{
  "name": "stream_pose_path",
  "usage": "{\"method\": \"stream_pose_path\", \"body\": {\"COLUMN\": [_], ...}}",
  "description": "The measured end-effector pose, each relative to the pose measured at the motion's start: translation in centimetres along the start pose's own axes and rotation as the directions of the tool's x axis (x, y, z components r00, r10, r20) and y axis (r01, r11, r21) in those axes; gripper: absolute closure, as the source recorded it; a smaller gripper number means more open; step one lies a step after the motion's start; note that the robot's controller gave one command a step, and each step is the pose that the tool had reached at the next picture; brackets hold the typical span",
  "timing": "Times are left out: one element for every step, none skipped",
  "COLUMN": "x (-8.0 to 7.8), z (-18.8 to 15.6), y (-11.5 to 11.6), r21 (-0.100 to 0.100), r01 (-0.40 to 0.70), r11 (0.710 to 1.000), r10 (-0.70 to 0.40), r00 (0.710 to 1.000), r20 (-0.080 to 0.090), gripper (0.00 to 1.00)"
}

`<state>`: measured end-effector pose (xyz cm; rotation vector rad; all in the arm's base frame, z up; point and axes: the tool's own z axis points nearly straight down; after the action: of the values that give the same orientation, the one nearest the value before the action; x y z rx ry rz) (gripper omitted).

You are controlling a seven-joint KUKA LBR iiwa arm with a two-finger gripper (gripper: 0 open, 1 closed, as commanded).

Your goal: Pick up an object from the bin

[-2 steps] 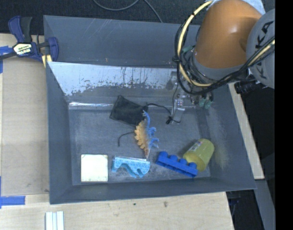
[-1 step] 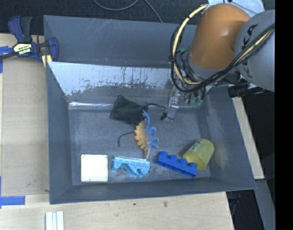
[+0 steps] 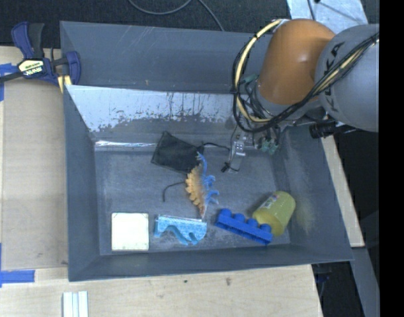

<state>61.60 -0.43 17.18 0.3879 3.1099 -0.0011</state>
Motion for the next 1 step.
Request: {"method": "stream_pose_path", "body": {"x": [0.02], "z": [0.89], "y": [1.92], "r21": [-0.002], "r01": [0.045], "r11": [0.999], "r10": [-0.045], "r00": [0.999], "r20": [0.003], "gripper": [0.00]}}
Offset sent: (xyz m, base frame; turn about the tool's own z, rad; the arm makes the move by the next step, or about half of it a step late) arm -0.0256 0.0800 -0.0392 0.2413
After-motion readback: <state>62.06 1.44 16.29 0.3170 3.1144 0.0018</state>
